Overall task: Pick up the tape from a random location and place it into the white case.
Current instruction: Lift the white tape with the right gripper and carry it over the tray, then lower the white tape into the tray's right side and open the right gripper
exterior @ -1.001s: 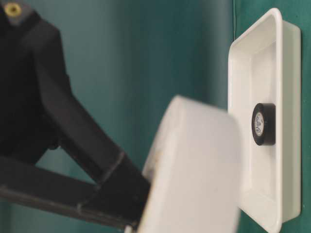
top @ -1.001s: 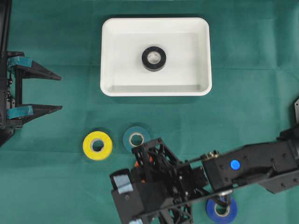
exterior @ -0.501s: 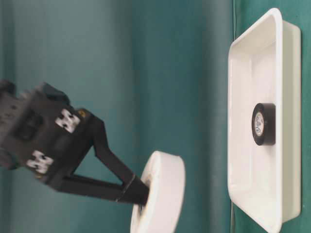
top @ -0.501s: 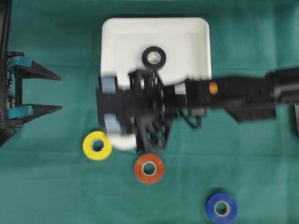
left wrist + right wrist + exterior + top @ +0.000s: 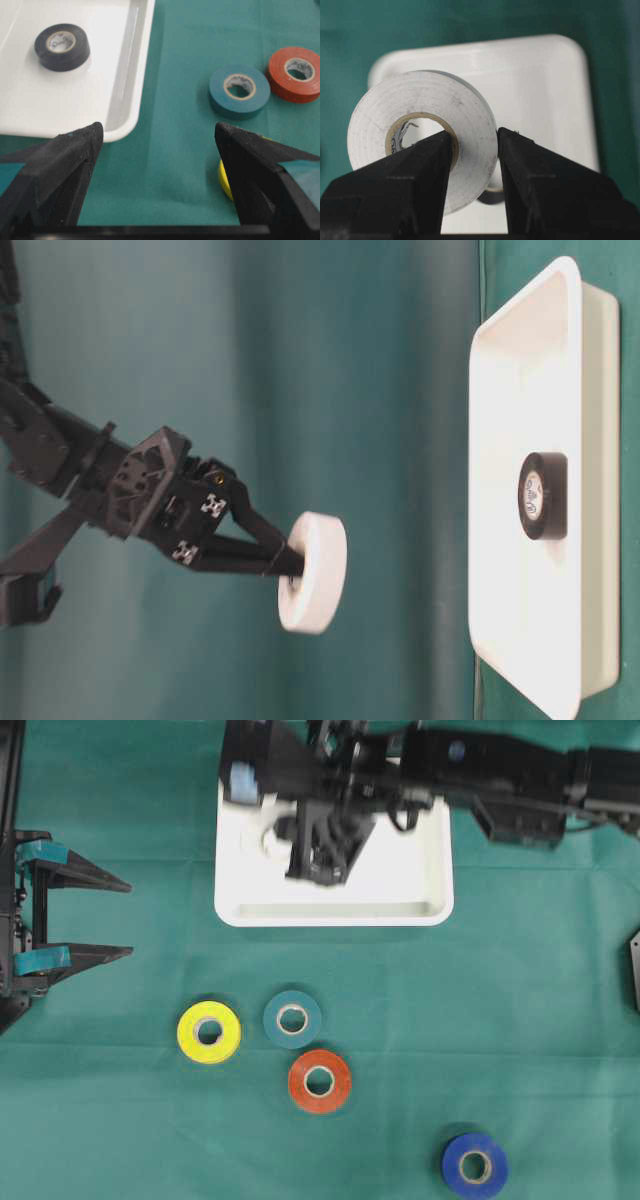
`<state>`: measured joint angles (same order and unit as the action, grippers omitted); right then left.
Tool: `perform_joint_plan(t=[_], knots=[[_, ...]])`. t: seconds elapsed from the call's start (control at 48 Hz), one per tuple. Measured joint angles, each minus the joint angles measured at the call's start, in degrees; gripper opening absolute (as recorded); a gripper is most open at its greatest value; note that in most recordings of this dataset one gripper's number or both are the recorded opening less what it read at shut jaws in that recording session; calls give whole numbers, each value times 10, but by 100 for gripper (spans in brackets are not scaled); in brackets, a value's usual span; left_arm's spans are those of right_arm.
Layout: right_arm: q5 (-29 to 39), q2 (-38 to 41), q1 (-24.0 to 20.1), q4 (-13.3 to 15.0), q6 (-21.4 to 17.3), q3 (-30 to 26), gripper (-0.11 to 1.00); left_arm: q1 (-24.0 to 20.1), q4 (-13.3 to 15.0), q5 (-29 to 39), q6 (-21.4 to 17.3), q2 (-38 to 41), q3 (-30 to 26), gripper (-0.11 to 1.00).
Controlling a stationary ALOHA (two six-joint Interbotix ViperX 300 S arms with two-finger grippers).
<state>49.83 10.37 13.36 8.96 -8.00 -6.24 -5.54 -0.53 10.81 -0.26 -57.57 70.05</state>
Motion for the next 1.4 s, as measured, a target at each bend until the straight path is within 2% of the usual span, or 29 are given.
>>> perform_joint_plan(t=[0.209,0.375,0.605,1.043,1.397], knots=[[-8,0,26,1,1,3,31,-1,0,0,0,-1,0,90],[-8,-8,36,1,-1,30,31,-1,0,0,0,-1,0,90],[-25,-64,78,1,-7,107,31,-1,0,2,0,-1,0,90],[-78,-183,100,2,-10,265,31,-1,0,3,0,-1,0,90],[-91,-196,104,1,-10,277,31,-1,0,3,0,-2,0,90]])
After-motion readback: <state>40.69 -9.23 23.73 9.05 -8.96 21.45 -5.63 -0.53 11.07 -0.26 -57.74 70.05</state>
